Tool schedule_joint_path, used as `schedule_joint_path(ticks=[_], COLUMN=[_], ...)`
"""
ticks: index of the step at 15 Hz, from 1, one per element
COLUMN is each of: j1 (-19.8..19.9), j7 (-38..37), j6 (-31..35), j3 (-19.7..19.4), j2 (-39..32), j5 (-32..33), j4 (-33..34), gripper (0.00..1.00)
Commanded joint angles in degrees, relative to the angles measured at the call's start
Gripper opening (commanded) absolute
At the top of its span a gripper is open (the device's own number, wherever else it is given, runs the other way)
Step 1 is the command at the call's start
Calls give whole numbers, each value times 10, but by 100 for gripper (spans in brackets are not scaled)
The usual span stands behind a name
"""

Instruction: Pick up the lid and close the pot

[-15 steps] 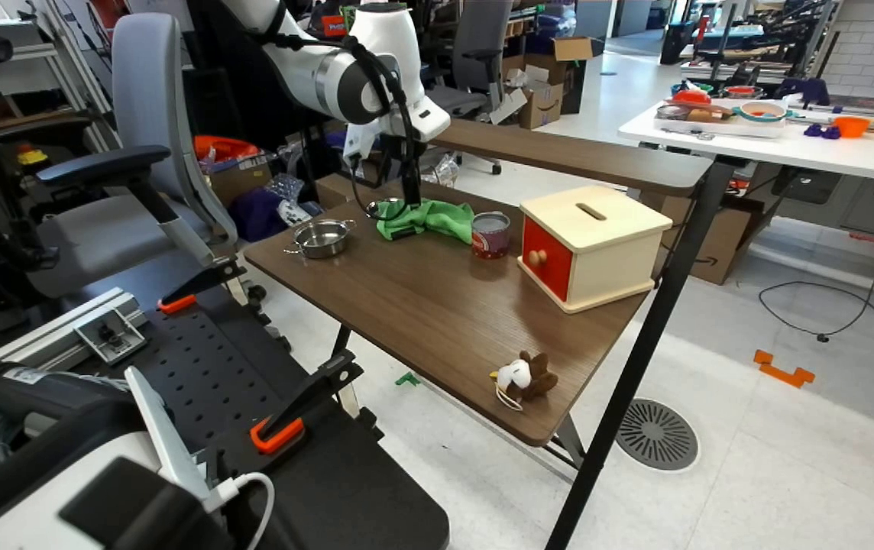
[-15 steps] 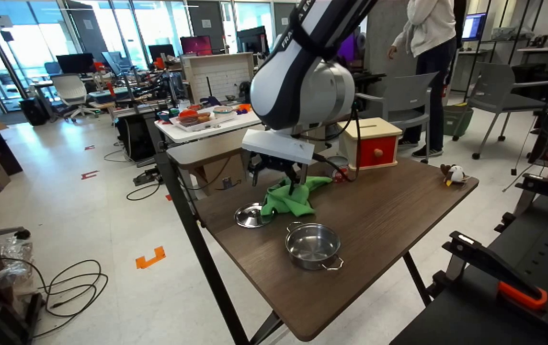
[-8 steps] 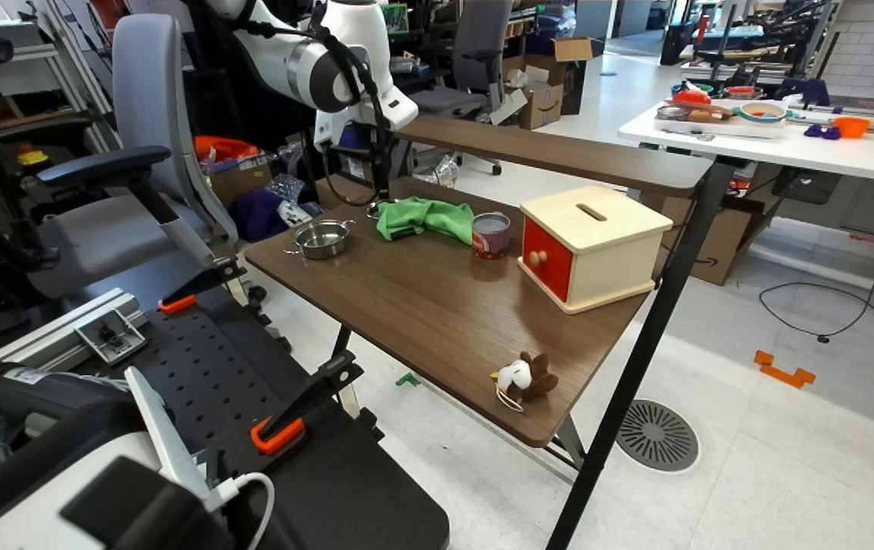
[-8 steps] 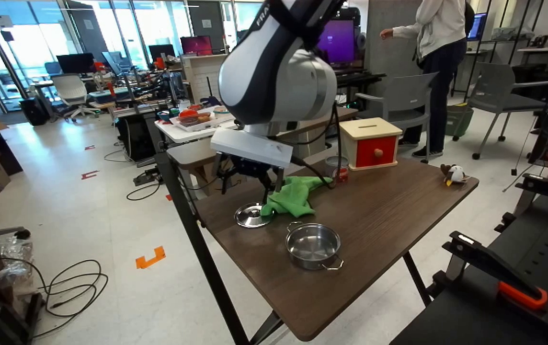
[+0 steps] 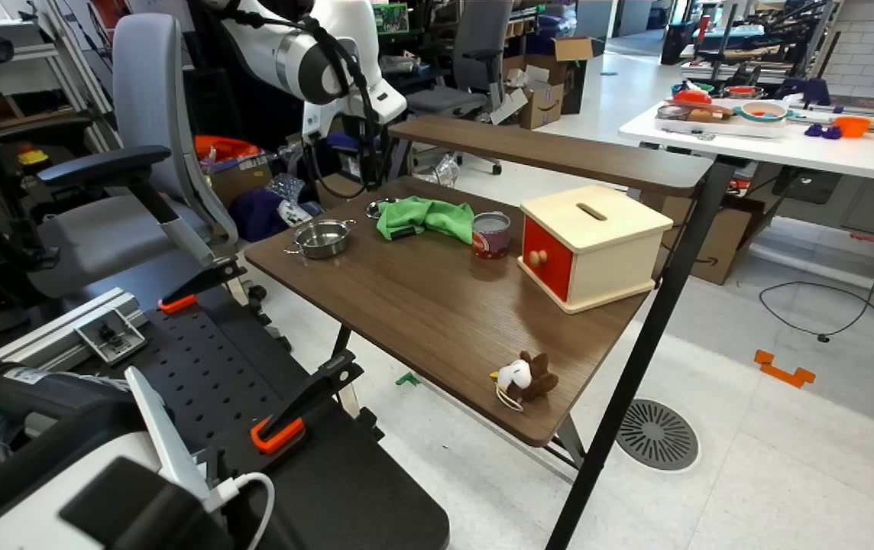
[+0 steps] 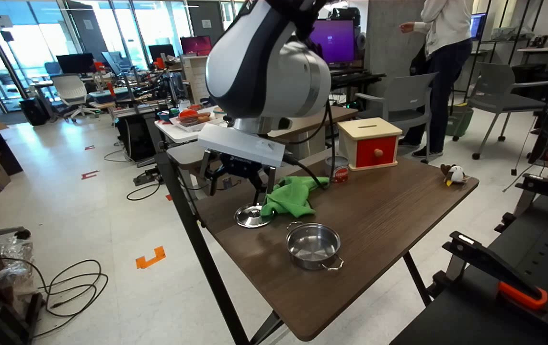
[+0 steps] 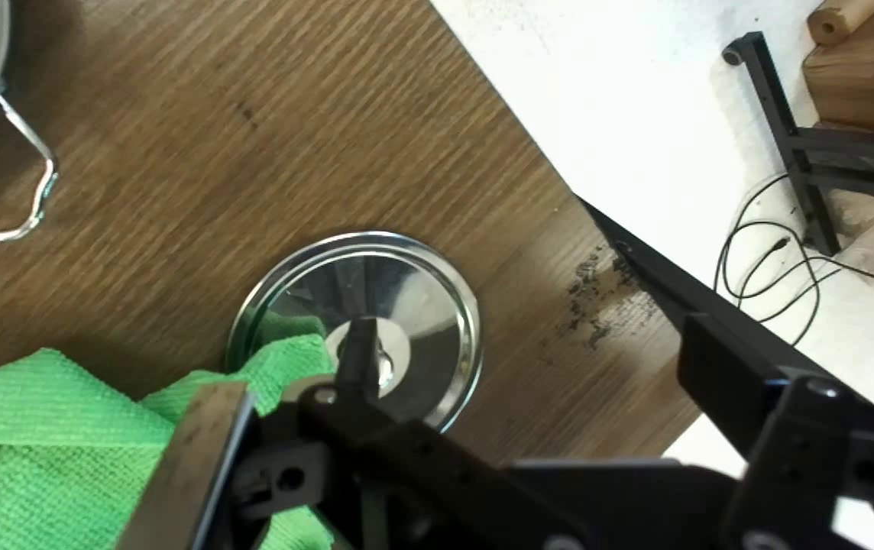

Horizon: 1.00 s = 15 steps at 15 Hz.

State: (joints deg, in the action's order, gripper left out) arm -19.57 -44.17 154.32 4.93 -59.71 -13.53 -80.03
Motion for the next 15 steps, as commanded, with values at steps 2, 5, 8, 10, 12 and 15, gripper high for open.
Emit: schedule_joint_path(ticks=[2, 5, 8, 10, 12, 15], j1=[-1, -3, -8, -6, -7, -8], j7=[-6, -14, -30, -26, -27, -27], j6=[-12, -13, -17, -28, -38, -60], j3=[-17, -30, -45, -49, -54, -59], j2=[-12, -24, -34, -35, -35, -34], j5=[-1, 1, 5, 10, 13, 21], j4=[-2, 4, 16, 19, 20, 24], gripper=[100, 100, 100, 72, 58, 34])
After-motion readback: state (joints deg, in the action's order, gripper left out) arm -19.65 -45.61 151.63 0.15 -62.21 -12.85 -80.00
